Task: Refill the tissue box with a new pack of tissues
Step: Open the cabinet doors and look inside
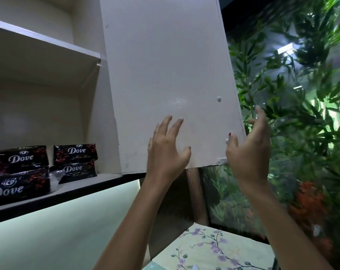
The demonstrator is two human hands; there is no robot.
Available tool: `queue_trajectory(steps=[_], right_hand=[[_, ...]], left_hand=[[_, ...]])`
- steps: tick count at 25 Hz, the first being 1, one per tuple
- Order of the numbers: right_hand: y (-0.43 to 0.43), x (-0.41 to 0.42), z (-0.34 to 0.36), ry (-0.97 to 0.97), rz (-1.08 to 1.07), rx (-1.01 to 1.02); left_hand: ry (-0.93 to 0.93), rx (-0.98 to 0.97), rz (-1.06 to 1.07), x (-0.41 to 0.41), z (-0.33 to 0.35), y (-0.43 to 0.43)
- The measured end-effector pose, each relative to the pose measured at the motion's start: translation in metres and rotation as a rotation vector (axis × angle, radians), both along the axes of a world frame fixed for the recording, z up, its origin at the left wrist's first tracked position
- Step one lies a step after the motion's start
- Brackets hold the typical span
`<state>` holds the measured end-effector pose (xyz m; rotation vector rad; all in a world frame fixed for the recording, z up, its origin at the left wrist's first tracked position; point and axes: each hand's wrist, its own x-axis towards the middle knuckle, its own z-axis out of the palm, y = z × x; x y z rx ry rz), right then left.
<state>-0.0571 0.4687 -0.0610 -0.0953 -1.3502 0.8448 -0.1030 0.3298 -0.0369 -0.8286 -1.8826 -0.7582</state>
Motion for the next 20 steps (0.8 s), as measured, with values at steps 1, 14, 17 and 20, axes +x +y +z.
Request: queue_trajectory(steps=[1, 14, 17, 20], right_hand=[[-0.020, 0.005, -0.001, 0.068, -0.045, 0.090], [-0.353, -0.012, 0.026, -0.251, 1.223, 0.388], [-0.405, -0.021, 0.030, -0.405, 1.383, 0.472], [-0.431, -0.032, 0.030, -0.479, 1.580, 0.375]], left_hand=[[0.139, 0.057, 0.015, 0.012, 0.000, -0.013], [-0.005, 0.524, 0.865, 0.102, 0.015, -0.317], [-0.118, 0.485, 0.884, 0.094, 0.016, -0.334], [-0.334, 0.639, 0.570, 0.086, 0.033, -0.349]])
